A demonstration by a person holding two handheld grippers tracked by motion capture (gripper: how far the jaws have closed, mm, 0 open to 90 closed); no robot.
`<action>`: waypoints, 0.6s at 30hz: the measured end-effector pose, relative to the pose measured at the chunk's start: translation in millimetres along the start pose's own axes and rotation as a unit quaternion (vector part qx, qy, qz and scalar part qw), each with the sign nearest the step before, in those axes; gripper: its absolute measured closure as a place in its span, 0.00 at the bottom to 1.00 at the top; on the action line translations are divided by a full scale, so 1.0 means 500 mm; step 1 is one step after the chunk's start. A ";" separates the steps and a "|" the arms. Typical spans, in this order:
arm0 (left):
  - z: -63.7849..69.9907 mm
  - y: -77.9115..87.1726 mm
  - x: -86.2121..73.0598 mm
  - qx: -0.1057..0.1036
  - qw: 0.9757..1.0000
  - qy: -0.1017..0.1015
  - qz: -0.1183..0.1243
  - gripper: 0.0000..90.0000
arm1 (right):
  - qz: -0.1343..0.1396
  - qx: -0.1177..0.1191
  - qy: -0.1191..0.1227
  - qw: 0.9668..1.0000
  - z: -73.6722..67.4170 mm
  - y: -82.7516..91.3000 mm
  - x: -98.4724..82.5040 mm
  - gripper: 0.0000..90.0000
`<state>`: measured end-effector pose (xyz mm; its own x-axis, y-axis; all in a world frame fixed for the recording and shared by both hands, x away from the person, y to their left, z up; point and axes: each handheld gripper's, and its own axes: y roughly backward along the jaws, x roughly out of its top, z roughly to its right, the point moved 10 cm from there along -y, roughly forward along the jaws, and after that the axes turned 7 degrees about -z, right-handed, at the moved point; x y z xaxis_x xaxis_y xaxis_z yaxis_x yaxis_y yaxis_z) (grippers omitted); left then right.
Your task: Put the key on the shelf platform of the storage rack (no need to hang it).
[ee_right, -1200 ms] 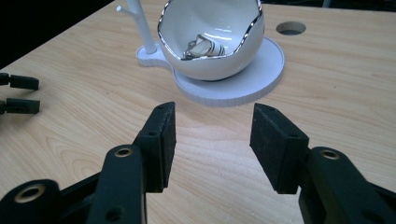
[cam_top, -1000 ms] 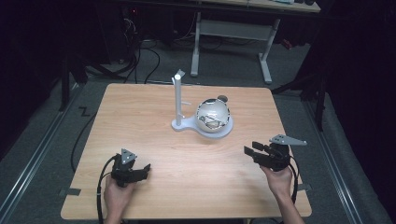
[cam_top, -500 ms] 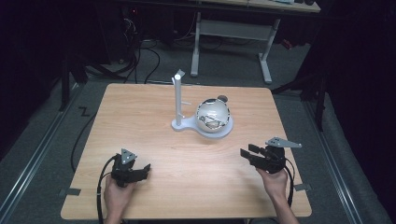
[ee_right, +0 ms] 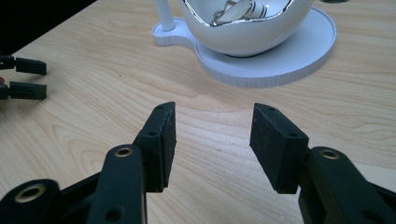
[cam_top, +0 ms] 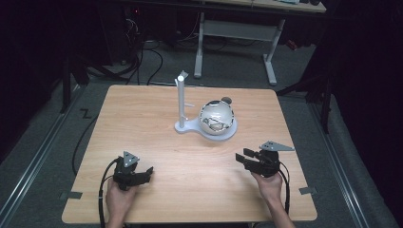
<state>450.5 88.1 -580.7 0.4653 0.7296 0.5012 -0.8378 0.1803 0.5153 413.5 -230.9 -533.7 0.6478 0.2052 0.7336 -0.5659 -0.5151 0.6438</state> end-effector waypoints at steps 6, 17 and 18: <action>0.000 0.000 0.000 0.000 1.000 0.000 0.000 0.24 | -0.010 -0.006 0.003 1.000 0.000 -0.011 -0.013 0.57; 0.000 0.000 0.000 0.000 1.000 0.000 0.000 0.24 | -0.041 -0.032 0.019 0.998 0.005 -0.040 -0.039 0.57; 0.000 0.000 0.000 0.000 1.000 0.000 0.000 0.24 | -0.041 -0.032 0.019 0.998 0.005 -0.040 -0.039 0.57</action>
<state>450.5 88.1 -580.7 0.4652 0.7301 0.5006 -0.8376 0.1801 0.5157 413.5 -226.8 -561.4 0.6741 0.2774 0.6846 -0.5440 -0.4405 0.7141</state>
